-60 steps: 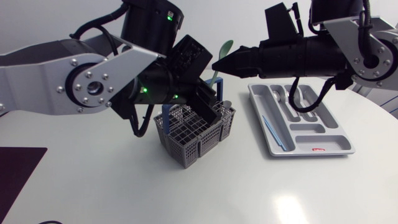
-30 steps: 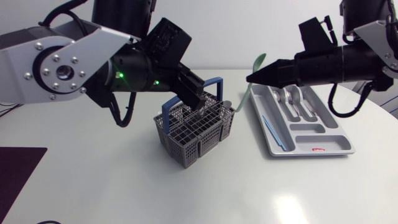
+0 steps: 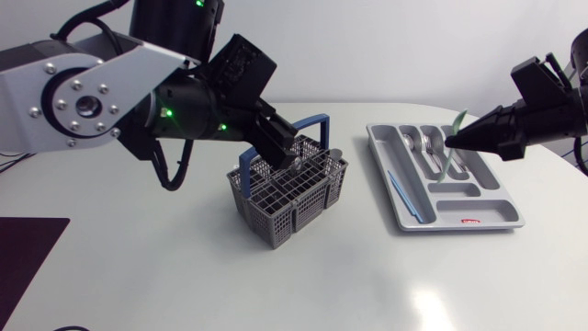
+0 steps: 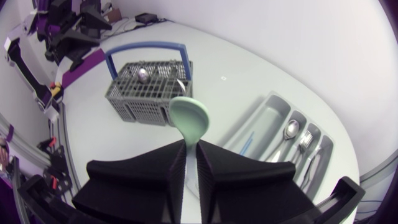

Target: Unload the cutlery basket into the drawer organizer.

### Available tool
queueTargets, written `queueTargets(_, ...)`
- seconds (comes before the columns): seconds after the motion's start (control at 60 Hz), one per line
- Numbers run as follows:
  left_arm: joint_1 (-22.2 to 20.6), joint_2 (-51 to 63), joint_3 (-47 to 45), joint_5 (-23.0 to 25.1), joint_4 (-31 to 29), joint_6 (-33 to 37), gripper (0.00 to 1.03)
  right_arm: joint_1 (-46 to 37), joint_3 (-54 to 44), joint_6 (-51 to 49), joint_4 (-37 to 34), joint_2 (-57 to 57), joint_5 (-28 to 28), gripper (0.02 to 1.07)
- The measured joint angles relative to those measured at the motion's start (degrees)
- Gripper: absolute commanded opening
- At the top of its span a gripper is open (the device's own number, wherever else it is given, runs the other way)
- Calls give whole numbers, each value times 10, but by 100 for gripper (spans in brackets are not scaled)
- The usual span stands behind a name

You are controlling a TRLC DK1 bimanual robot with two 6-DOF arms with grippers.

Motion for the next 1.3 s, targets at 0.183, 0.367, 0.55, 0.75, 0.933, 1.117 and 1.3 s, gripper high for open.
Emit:
queueTargets(0.183,0,0,-5,11,-12,9,81,-47,-1,-144,-19,30,53,9)
queueTargets(0.367,0,0,-9,13,-15,11,81,-58,-37,-236,34,45,121,9)
queueTargets(0.55,0,0,-22,16,-28,25,81,-56,-115,-299,144,45,207,9)
queueTargets(0.75,3,-11,-40,28,-42,41,85,-39,-201,-352,261,48,287,9)
queueTargets(0.933,4,-16,-44,37,-45,48,85,-13,-248,-382,346,63,344,9)
queueTargets(1.117,4,-17,-45,56,-50,67,86,-3,-257,-400,384,99,384,10)
queueTargets(1.3,4,-16,-45,68,-54,86,87,-3,-257,-417,425,139,410,10)
